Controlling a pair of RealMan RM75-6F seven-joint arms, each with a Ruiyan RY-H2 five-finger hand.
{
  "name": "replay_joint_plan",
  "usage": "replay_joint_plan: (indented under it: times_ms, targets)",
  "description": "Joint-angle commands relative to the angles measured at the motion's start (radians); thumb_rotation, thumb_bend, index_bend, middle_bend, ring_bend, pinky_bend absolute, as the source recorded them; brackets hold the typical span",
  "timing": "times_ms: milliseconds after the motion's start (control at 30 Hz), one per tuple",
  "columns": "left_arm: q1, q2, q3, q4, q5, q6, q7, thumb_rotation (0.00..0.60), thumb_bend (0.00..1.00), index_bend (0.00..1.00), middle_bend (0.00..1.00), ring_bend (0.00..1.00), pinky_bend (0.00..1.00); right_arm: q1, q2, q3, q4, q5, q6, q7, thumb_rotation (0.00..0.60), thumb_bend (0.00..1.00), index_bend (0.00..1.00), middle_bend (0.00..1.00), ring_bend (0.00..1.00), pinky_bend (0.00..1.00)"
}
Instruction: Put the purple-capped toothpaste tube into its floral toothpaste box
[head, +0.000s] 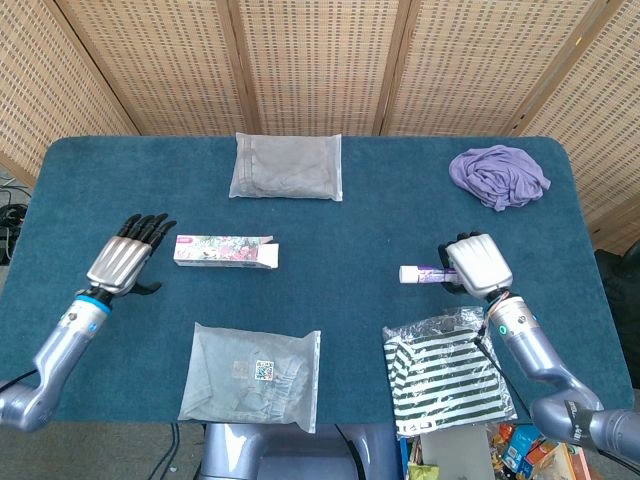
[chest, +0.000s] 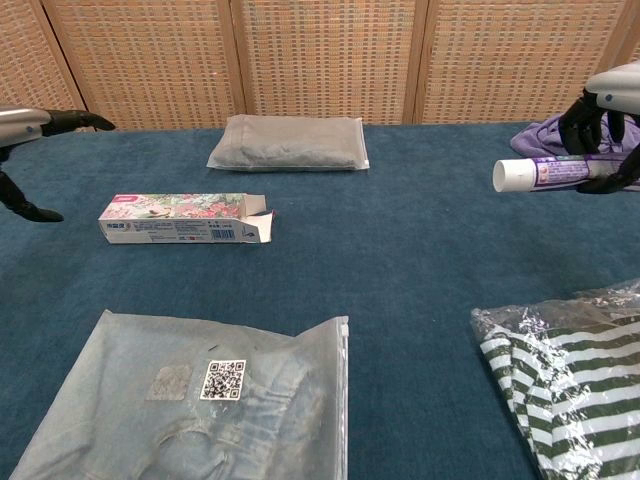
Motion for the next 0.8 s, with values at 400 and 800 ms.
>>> replay_joint_plan:
  times_ms: [400,800]
  targets:
    - [-0.242,-0.271,-0.018,0.369,-0.063,-0.273,-0.113,0.600,0.22,0.00,0.00,0.00,0.00,-0.018,0.071,-0.003,-0.089,0.056,0.027,-0.083,0.600,0.54,0.60,0.60,0.44,0.43]
    - [-0.283,-0.350,-0.004,0.474,-0.072,-0.288,-0.136,0.600,0.22,0.20,0.25,0.24,0.32,-0.025,0.097,-0.003,-0.108,0.043,0.047,-0.089,0.600,0.54,0.60,0.60,0.44,0.43]
